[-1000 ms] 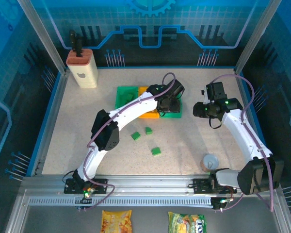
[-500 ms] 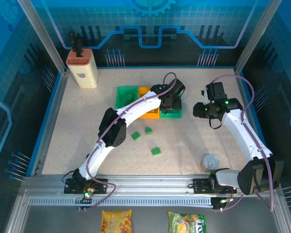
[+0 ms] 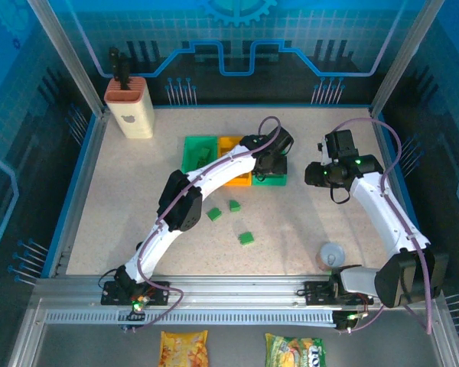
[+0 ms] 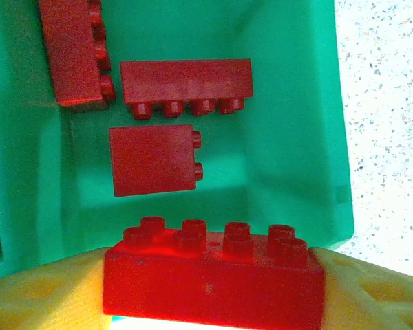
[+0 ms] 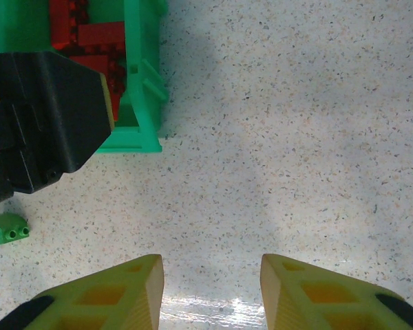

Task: Sort the legos into containers by color
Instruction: Place the lego in the container.

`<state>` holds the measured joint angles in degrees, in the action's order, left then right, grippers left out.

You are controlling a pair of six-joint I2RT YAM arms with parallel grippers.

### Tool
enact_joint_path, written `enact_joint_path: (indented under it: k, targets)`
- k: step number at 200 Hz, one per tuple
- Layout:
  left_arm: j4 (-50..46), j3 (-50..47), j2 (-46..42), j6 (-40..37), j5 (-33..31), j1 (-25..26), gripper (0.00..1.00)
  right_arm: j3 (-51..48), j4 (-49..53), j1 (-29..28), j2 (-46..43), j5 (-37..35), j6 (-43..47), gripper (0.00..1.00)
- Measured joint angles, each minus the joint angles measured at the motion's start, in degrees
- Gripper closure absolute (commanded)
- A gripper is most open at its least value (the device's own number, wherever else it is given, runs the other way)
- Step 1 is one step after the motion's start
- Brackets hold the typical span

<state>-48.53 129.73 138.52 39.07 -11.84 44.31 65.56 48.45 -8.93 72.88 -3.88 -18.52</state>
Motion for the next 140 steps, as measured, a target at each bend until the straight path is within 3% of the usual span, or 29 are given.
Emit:
enact_joint_path:
  k: [76,140]
  targets:
    - [0.02,0.11,-0.02,-0.04,-0.42,0.11,0.24,0.00,0.00,0.00,-0.24,0.09,0.13,0.57]
    - [-0.04,0.11,-0.79,-0.39,-0.44,0.09,0.26,0.00,0.13,0.00,-0.26,1.57,-0.09,0.57]
